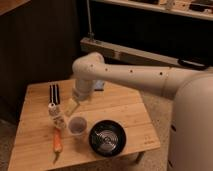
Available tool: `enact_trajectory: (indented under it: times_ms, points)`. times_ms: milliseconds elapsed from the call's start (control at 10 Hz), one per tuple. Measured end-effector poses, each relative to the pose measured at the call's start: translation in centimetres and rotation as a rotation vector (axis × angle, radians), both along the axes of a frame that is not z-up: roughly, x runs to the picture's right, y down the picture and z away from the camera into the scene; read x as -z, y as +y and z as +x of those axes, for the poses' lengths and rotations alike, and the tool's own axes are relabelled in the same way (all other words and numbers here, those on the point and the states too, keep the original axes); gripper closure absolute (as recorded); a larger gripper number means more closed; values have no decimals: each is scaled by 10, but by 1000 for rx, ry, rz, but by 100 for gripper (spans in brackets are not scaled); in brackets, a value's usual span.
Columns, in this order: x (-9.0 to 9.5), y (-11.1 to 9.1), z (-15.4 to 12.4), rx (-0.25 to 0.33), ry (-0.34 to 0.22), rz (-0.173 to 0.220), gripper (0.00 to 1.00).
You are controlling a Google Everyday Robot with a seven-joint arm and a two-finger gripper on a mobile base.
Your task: Move the arm in a circular motion
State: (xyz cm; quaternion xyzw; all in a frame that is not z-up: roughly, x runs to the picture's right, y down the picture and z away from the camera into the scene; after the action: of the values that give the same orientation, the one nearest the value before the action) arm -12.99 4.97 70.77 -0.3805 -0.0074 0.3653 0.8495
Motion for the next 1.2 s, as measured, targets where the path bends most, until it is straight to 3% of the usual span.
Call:
enact_trajectory:
  times_ms: [200, 300, 600, 900, 1000, 1200]
  points:
    - [-10, -41, 8, 3, 17, 33, 20]
    - [-22, -70, 26, -8, 46, 56, 20]
    - [-43, -109, 76, -62, 121, 81, 20]
    - [-43, -107, 151, -126, 214, 82, 20]
    - [-33, -94, 183, -160, 260, 80, 20]
    - [-17, -74, 215, -189, 313, 76, 20]
